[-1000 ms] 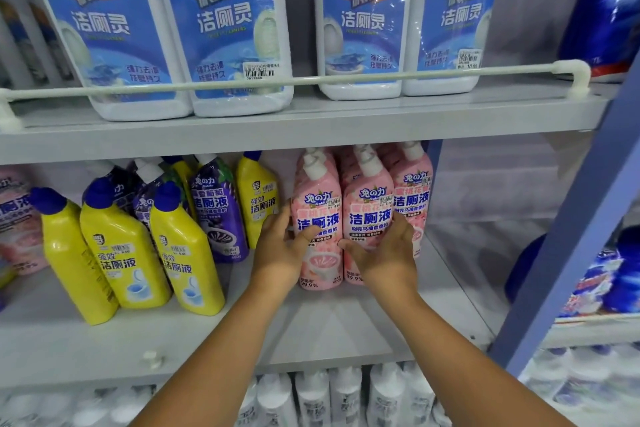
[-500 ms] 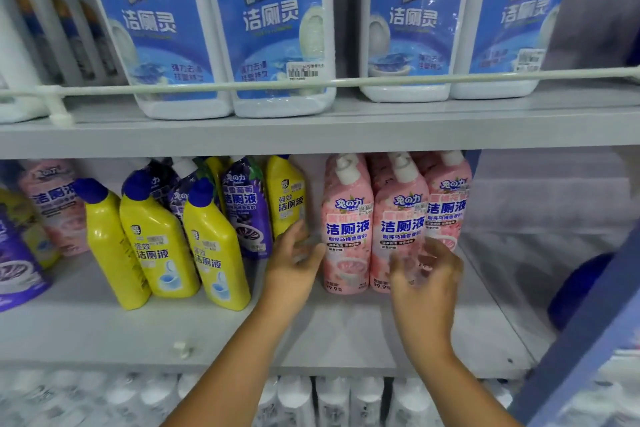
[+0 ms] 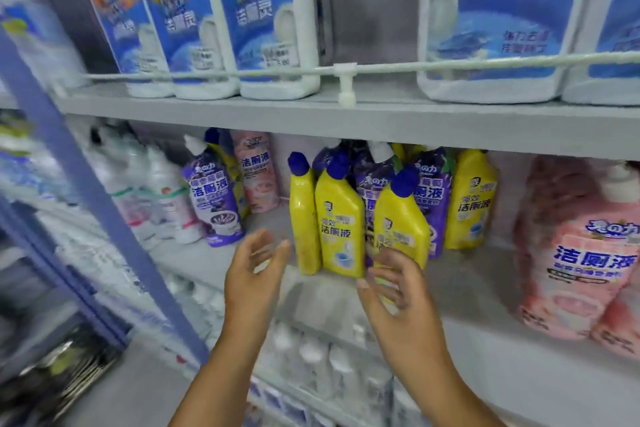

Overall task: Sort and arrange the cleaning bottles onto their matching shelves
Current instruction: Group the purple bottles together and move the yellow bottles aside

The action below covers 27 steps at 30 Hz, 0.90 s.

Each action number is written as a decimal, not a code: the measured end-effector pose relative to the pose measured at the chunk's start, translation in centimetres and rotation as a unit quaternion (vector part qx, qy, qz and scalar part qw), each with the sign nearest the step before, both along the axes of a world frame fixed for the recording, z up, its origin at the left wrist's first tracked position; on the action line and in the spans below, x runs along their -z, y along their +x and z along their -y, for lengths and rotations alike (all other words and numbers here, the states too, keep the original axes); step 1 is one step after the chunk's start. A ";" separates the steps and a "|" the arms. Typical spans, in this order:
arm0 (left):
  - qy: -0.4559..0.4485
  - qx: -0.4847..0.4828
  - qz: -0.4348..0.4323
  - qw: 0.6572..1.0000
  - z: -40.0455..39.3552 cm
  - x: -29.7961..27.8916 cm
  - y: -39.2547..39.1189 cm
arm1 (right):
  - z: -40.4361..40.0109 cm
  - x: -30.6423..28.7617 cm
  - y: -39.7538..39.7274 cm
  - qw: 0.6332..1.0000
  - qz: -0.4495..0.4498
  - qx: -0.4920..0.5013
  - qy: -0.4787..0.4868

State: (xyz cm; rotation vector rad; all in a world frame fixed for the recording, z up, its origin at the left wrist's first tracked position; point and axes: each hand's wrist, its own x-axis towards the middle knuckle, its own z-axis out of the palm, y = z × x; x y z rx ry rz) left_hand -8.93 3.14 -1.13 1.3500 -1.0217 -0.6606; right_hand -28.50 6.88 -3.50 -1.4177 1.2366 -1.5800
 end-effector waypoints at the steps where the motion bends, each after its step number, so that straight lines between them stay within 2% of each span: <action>1: -0.005 -0.020 -0.001 1.000 0.9 0.0 1.8 | 0.9 0.1 1.6 1.000 -0.010 -0.002 0.000; 4: -0.025 -0.074 0.026 0.997 4.3 0.4 7.3 | 4.1 -0.2 6.8 0.998 -0.063 0.021 0.004; 7: -0.059 -0.107 0.062 0.991 8.3 0.9 12.8 | 7.1 -0.9 11.8 0.974 -0.195 0.117 0.012; 12: -0.043 -0.024 0.087 0.995 13.0 1.6 17.4 | 10.4 0.9 16.8 0.926 -0.259 0.269 0.060; 15: -0.025 0.001 0.128 0.992 14.8 2.5 18.2 | 12.0 1.8 17.3 0.913 -0.245 0.315 0.090; 20: -0.007 0.109 0.133 0.985 17.3 3.3 17.0 | 13.5 1.7 17.2 0.934 -0.142 0.316 0.088; 24: 0.011 0.230 0.098 0.968 19.3 3.4 12.8 | 12.0 1.3 16.9 0.944 -0.135 0.293 0.069; 27: 0.008 0.269 0.137 0.953 20.8 2.7 10.4 | 11.6 1.4 16.5 0.944 -0.140 0.289 0.071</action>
